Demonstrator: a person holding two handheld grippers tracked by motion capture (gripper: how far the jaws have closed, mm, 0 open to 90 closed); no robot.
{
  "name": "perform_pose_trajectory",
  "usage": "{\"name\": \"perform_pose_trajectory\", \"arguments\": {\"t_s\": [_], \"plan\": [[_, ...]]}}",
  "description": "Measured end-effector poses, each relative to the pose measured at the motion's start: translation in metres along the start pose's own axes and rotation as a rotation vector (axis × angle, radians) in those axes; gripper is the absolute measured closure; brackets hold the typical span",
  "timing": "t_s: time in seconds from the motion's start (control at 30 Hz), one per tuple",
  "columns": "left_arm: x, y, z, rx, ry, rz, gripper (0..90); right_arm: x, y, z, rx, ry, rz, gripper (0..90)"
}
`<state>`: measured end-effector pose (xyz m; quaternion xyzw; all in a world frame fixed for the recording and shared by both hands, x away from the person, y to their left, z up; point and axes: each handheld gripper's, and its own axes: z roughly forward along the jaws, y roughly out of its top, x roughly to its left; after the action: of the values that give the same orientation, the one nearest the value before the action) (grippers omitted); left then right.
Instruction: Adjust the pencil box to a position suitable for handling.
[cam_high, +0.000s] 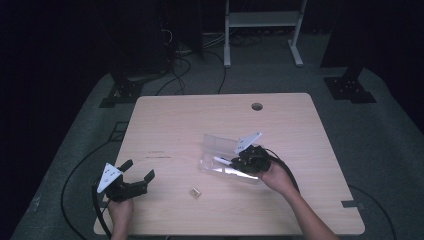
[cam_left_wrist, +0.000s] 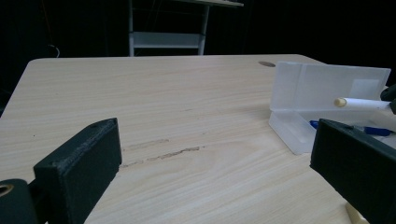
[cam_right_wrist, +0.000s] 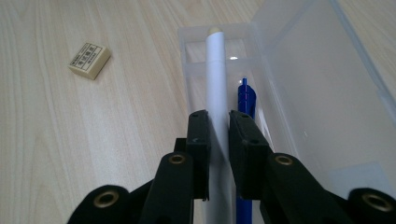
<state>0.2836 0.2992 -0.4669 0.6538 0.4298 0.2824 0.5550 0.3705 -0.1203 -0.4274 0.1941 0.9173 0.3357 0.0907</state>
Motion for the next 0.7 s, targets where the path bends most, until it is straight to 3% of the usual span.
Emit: {"name": "perform_pose_trajectory", "arguments": {"t_s": [0.7], "plan": [[0.001,0.000,0.001,-0.001,0.007,0.001,1.1,-0.010,0.003,0.016,0.022,0.014,0.015,78.2]]}}
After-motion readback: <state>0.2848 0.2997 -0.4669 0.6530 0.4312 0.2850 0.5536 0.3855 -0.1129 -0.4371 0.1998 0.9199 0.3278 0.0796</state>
